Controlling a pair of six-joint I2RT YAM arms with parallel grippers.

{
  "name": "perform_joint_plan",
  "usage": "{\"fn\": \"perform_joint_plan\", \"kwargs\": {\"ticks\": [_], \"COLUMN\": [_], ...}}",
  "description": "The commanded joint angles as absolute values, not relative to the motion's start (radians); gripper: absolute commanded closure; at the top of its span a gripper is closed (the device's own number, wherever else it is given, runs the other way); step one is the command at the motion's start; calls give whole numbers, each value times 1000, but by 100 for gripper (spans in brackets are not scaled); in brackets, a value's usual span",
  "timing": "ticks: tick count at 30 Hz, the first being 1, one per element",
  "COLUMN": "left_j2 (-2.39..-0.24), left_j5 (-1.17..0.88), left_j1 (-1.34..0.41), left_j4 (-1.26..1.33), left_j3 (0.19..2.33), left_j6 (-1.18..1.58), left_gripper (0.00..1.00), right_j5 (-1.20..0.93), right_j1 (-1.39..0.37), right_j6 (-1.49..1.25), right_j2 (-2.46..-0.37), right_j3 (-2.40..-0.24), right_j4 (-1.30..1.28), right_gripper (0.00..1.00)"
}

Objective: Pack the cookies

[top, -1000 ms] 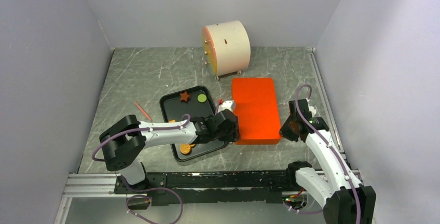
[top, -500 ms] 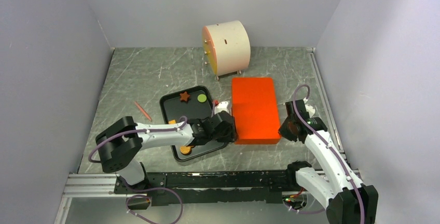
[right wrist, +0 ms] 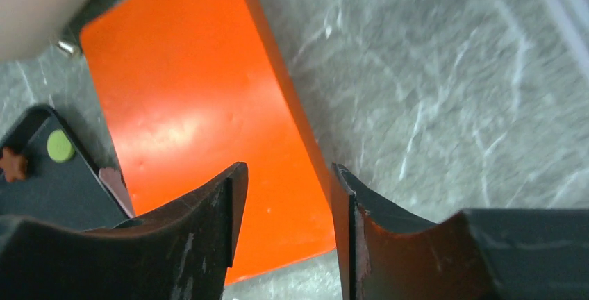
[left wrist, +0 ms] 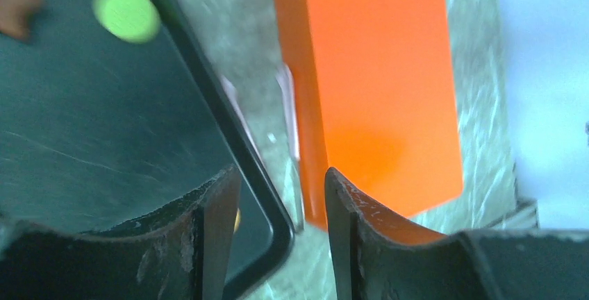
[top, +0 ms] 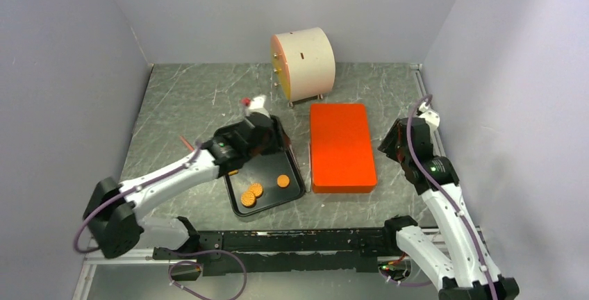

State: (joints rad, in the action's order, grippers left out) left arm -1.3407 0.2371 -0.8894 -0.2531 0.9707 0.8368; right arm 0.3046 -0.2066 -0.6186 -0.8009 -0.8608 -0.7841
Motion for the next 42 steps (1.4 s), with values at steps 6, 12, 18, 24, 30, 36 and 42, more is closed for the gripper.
{"fn": "perform_joint_plan", "kwargs": {"ticks": [6,12,18,24,30,36,42], "left_j2": [-966,-712,-482,-335,-291,-264,-225], "left_j5": [450,637,721,629,627,627,644], "left_j1": [-632,-629,-630,-628,-628,-624,-615], "left_j4": [-436,-468,-422,-358,-335,-314,-296], "left_j3": [948,911,836,744,714,690,669], "left_j6": [616,477,290,177,163,150,135], "left_gripper": [35,13,8,4,4,4,4], "right_j5": [474,504,519,510,555,537,501], "right_j1": [-209,-208,-210,-212,-222,-223,-223], "right_j6": [-387,-313,-268,-244,-228,-230,-237], "right_j2": [-659,-553,-468,-381,-286,-251,-263], "right_j3": [-950,-910,-851,-781,-708,-674,-686], "right_j4": [-644,-577,-518,-466,-431,-416,-418], "right_gripper": [35,20,5,0,0,0,0]}}
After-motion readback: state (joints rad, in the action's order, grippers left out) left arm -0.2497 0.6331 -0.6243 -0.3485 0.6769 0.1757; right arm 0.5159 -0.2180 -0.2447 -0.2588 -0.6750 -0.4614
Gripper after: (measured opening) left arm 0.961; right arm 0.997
